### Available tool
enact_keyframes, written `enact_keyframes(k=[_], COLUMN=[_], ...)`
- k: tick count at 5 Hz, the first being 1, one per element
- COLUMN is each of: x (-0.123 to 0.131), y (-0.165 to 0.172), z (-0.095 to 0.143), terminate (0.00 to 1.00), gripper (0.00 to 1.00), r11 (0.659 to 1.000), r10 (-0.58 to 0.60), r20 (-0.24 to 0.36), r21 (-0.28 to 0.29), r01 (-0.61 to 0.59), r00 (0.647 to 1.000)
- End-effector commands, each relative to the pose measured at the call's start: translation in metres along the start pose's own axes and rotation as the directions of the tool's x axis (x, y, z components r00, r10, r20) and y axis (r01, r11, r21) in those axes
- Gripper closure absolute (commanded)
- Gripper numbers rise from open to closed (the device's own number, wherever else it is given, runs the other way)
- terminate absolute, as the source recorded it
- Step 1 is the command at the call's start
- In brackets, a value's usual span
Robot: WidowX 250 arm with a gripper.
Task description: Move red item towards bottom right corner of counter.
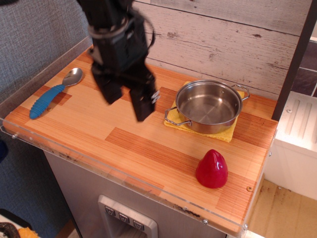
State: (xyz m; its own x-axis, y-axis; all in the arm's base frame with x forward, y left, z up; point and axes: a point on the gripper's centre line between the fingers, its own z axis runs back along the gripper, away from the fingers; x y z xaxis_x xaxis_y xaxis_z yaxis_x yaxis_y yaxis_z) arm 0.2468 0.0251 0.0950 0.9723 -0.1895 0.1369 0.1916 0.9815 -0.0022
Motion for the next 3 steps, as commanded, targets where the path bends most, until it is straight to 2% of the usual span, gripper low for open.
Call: enact_keyframes(k=[1, 2, 3], x=[-0.0263, -0.0250, -0.0250], y=[0.0438, 0.0439, 0.0439], z=[-0.0107, -0.0085, -0.0085], terminate=[0.00, 0.00, 1.00], gripper=[0.00, 0.00, 0.00], r11=[0.996, 0.999, 0.999], r10=[0.082, 0.040, 0.040], r20=[-0.024, -0.054, -0.054], r21=[0.037, 0.027, 0.027], r01=[-0.081, -0.039, -0.039], r00=[0.996, 0.998, 0.998])
